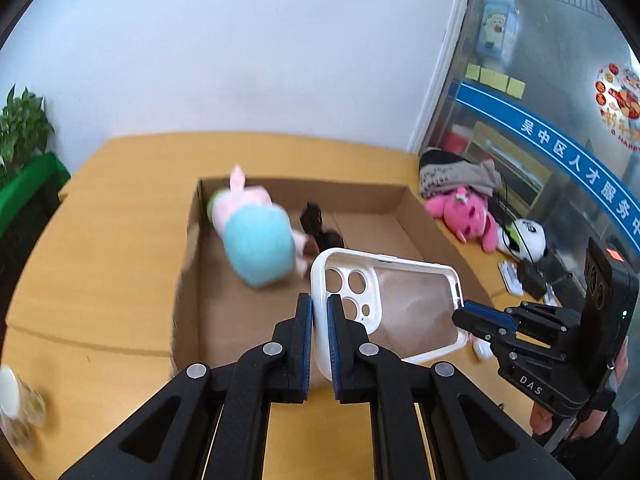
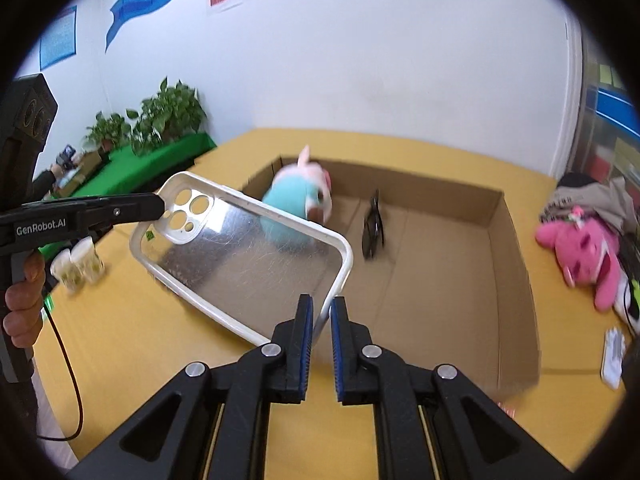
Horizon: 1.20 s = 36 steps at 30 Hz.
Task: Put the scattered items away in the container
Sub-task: 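Carry the phone case with the left gripper over the box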
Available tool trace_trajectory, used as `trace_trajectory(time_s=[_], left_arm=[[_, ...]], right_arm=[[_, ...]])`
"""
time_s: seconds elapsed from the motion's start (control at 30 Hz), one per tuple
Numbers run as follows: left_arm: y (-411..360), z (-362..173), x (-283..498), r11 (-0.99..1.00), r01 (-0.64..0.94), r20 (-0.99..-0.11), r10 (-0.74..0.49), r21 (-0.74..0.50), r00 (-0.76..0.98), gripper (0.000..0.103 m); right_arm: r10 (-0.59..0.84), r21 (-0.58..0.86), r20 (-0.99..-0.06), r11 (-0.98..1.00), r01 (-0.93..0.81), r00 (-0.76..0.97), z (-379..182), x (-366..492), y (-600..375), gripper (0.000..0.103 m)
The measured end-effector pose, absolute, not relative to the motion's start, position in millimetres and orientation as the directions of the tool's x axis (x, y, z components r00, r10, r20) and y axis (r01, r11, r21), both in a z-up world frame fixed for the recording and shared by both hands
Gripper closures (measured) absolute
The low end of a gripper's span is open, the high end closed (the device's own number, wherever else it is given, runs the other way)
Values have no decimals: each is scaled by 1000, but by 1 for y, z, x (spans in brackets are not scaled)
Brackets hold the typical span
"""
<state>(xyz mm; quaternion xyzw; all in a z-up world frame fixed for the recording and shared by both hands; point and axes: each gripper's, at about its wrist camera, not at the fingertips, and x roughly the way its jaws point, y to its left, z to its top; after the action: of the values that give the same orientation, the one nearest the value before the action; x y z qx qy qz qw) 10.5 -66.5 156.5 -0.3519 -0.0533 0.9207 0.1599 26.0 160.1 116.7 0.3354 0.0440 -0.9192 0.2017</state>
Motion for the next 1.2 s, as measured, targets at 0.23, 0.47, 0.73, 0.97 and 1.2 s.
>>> trace_trajectory(time_s=[0.23,0.47,0.73,0.97,1.2], left_arm=[[-73,191,-12,-960,-225,-594,281,-168,-754,96],[-85,187,-25,-961,-208,-602,277,-183,-749,96],[-100,153,-34,-969,-159,-649,245,-189,-720,96],[-104,108,-57,-973,-125,-722,227,-193,-654,96],[-104,54,-81,-979,-103,-811,202,-174,-549,96]], right_arm=[[-332,41,-606,-921,388,-723,146,-6,145,95],[-328,41,-616,-921,387,-716,152,-31,137,95],[-314,32,-650,-921,388,-692,131,-46,117,96],[-294,42,-710,-925,378,-640,97,-69,107,97],[-267,64,-782,-933,354,-564,53,-85,103,97]])
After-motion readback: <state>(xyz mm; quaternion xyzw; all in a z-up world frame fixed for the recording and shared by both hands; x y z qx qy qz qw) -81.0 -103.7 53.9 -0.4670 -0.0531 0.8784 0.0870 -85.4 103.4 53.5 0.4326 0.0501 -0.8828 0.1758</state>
